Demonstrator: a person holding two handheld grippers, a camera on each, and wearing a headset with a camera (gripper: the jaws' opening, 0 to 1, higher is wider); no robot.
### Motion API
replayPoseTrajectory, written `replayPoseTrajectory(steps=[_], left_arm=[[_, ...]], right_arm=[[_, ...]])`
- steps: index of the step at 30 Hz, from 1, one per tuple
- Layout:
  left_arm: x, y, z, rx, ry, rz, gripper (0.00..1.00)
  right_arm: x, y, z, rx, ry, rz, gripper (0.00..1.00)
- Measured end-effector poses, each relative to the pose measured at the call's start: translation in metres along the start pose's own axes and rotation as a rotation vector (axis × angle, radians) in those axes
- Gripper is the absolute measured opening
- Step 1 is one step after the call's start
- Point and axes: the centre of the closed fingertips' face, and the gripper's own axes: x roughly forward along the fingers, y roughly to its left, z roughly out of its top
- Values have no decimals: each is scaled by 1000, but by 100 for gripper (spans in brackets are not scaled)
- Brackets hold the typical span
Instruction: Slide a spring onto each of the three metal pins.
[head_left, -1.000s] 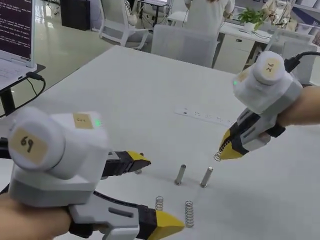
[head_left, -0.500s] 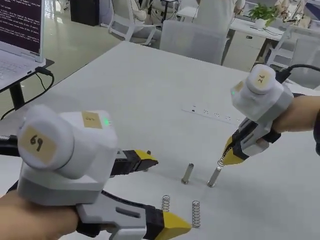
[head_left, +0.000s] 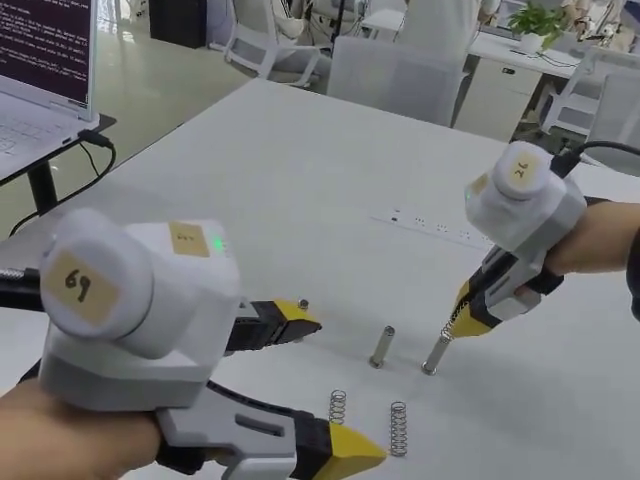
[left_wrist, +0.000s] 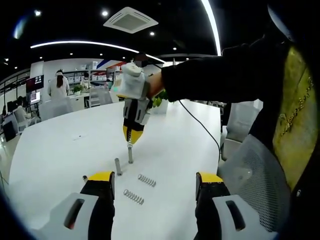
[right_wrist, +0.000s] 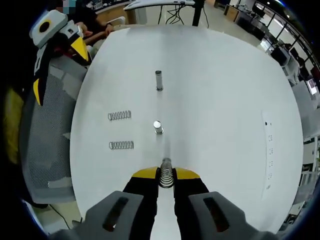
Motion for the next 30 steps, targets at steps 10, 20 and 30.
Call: replayPoseTrajectory(steps=[10, 20, 30], left_arm=[[0, 0, 0, 0, -2, 0, 60], [0, 0, 0, 1, -1, -5, 58], [0, -1, 0, 0, -3, -8, 58]], right_arm=[[3, -1, -1, 1, 3, 0, 8], [7, -1, -3, 5, 7, 6, 8], [13, 0, -3, 3, 14, 13, 8]])
